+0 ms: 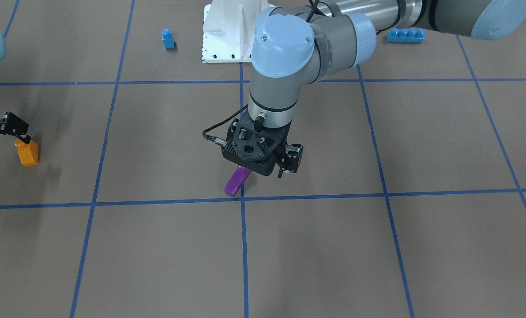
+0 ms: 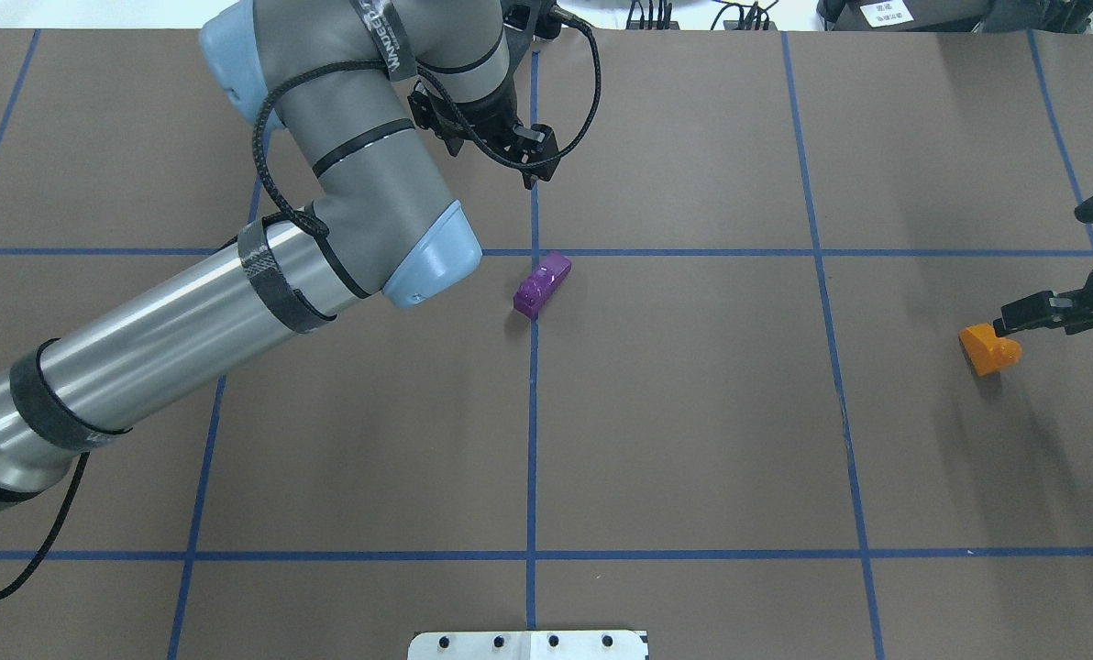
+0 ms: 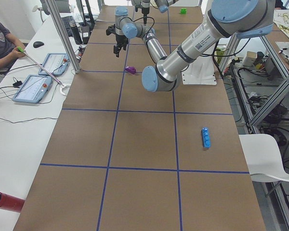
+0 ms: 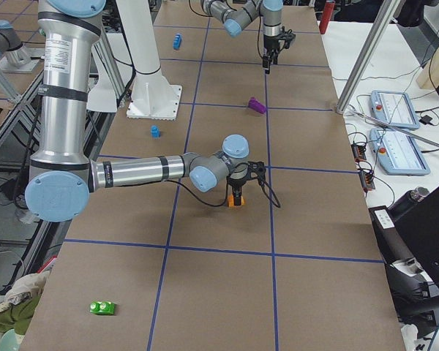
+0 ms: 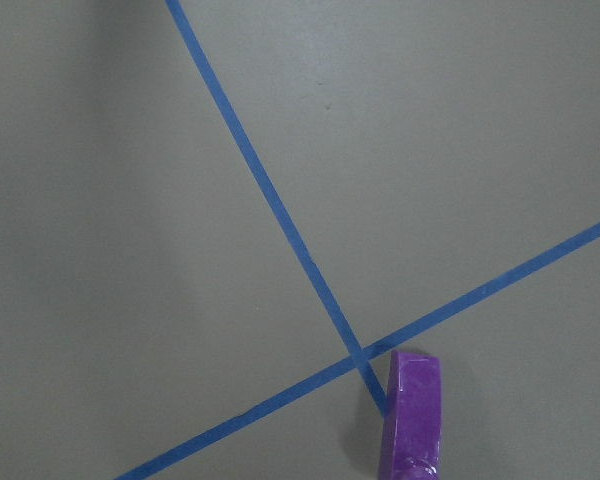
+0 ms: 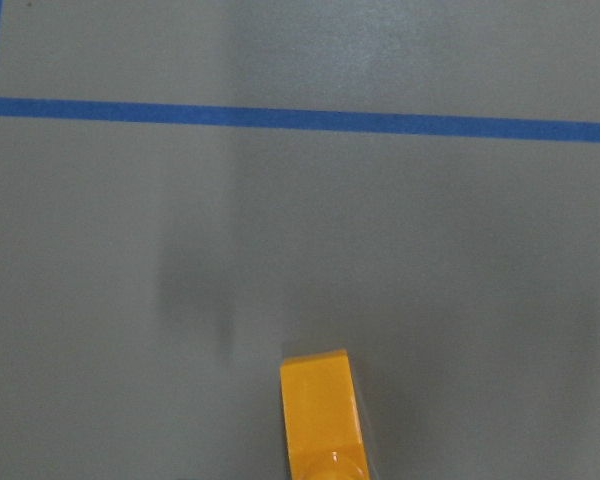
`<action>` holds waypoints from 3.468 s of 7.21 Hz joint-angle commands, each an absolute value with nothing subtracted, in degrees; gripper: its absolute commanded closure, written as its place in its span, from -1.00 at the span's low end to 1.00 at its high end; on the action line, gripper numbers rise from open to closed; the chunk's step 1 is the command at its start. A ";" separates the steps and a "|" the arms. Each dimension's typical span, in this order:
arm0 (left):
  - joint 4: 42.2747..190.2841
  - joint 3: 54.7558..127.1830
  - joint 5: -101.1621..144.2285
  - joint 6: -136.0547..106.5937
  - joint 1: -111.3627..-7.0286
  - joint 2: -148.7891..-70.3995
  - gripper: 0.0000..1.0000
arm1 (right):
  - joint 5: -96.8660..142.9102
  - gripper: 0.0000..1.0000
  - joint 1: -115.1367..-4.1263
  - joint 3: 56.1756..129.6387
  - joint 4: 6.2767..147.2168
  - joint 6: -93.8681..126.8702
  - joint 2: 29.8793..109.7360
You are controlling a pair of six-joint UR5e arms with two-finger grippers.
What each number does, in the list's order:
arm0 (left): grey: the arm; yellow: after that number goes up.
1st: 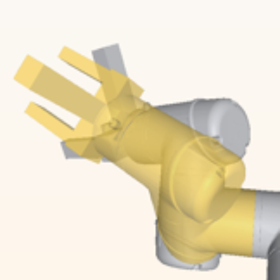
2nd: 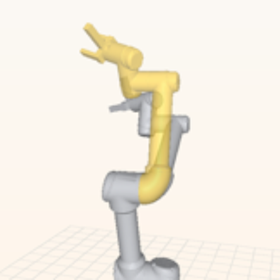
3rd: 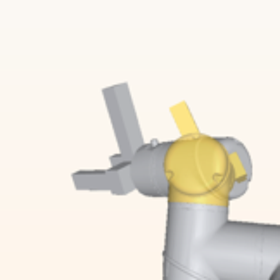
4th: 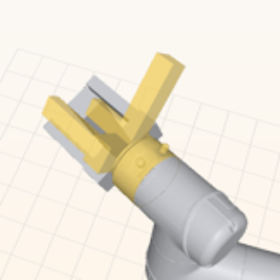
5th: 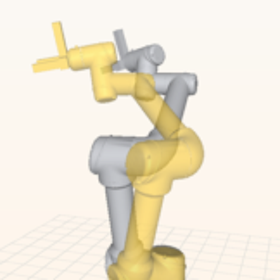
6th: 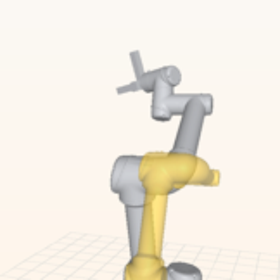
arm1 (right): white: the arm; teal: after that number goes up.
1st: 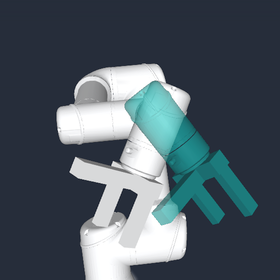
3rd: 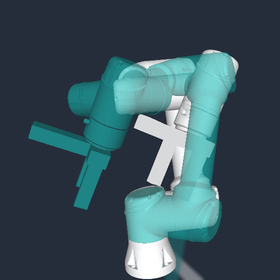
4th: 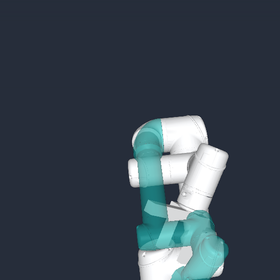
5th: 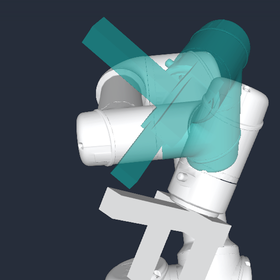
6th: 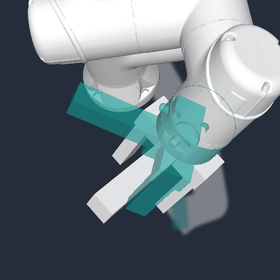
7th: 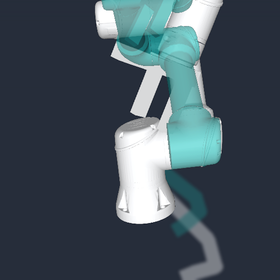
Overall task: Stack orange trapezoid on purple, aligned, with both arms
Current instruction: 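Lower the right gripper onto the orange trapezoid and grasp it while the left arm withdraws, then carry the orange trapezoid with the right gripper above the purple trapezoid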
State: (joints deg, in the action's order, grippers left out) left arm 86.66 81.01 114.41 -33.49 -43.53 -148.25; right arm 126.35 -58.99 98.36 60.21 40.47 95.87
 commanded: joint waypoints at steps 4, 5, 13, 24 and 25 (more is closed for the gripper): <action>86.66 81.04 114.35 -33.49 -43.77 -148.18 -1.00 | 126.65 -1.00 -55.90 92.37 60.12 40.43 92.55; 86.66 81.04 114.43 -33.49 -43.77 -148.18 -1.00 | 126.74 -0.99 -55.64 92.29 60.12 40.43 92.64; 86.66 83.82 114.69 -33.40 -44.03 -145.66 -1.00 | 131.81 1.00 -58.51 95.01 61.69 40.42 93.09; 85.46 93.26 128.58 9.40 -78.92 -105.85 -1.00 | 118.60 1.00 -39.84 72.29 94.96 108.11 27.79; 88.21 92.12 128.58 8.97 -78.93 -104.60 -1.00 | 116.30 1.00 -37.99 69.98 90.57 112.89 27.95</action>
State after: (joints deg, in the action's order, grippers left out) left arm 84.02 93.10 128.47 8.64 -78.24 -107.37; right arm 119.76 -40.60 74.01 95.29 105.40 29.19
